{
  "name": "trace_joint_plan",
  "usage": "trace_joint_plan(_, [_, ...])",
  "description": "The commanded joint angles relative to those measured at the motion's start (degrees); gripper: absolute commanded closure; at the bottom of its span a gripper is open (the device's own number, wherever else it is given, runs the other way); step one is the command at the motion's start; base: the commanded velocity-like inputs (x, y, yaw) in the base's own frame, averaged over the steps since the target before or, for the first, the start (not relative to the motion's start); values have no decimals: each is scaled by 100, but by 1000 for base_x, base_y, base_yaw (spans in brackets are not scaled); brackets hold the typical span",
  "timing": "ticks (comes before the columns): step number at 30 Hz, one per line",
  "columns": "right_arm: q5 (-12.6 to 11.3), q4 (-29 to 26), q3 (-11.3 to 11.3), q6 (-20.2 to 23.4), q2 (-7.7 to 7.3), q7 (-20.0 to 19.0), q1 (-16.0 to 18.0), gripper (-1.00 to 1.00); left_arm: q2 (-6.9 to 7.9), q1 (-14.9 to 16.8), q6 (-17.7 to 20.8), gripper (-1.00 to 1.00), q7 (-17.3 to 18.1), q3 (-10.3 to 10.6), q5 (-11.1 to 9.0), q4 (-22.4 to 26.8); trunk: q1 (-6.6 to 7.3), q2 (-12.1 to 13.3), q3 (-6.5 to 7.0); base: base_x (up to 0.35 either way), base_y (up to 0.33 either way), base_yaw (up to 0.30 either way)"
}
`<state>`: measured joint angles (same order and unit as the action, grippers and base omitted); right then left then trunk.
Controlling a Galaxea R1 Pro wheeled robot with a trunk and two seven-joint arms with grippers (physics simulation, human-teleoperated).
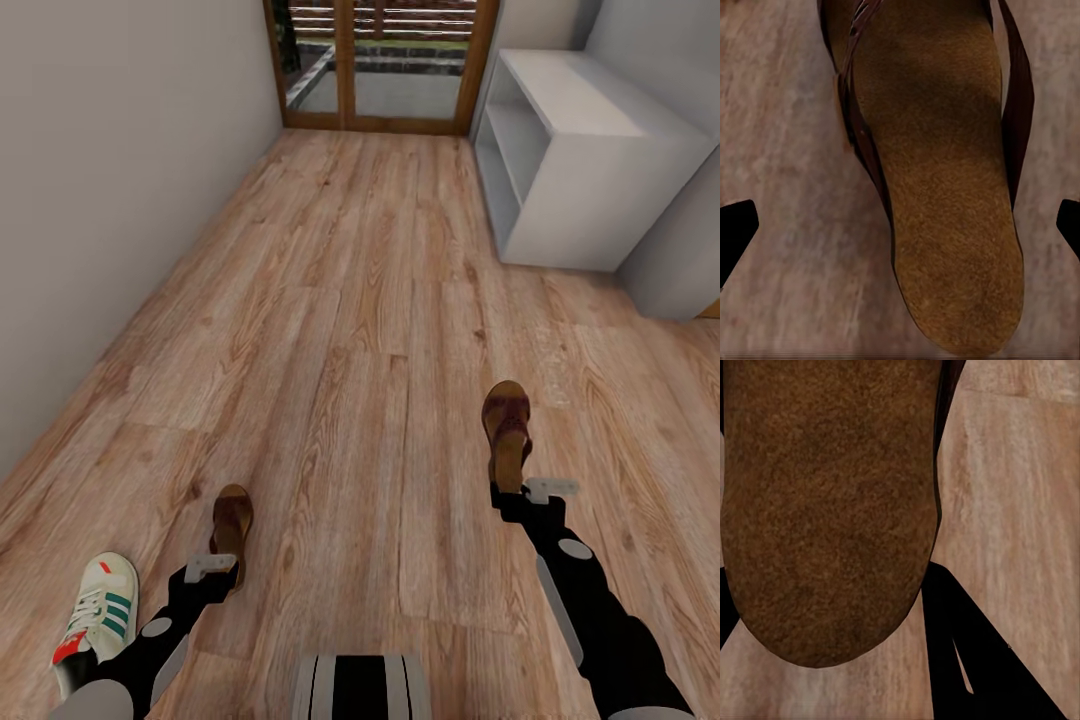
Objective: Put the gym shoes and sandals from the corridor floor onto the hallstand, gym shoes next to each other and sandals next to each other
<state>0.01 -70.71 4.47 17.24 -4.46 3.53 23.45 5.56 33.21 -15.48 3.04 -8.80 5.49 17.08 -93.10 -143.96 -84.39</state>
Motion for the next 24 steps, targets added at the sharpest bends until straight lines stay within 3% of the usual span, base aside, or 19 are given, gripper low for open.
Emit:
trace_joint_plan(1, [-20, -21, -5, 47, -4, 25, 1, 100, -3, 3, -21, -100, 29, -50, 57, -2, -1, -3, -26, 0, 0, 0])
trace_joint_plan(17, [-16, -68, -3, 95, -10, 25, -6, 100, -3, 2, -25, -100, 12, -52, 58, 6, -43, -24, -405, 0, 0, 0])
trace_joint_plan(24, [-18, -66, -1, 95, -11, 25, -7, 100, -6, 1, -25, -100, 12, -52, 58, 13, -43, -24, -460, 0, 0, 0])
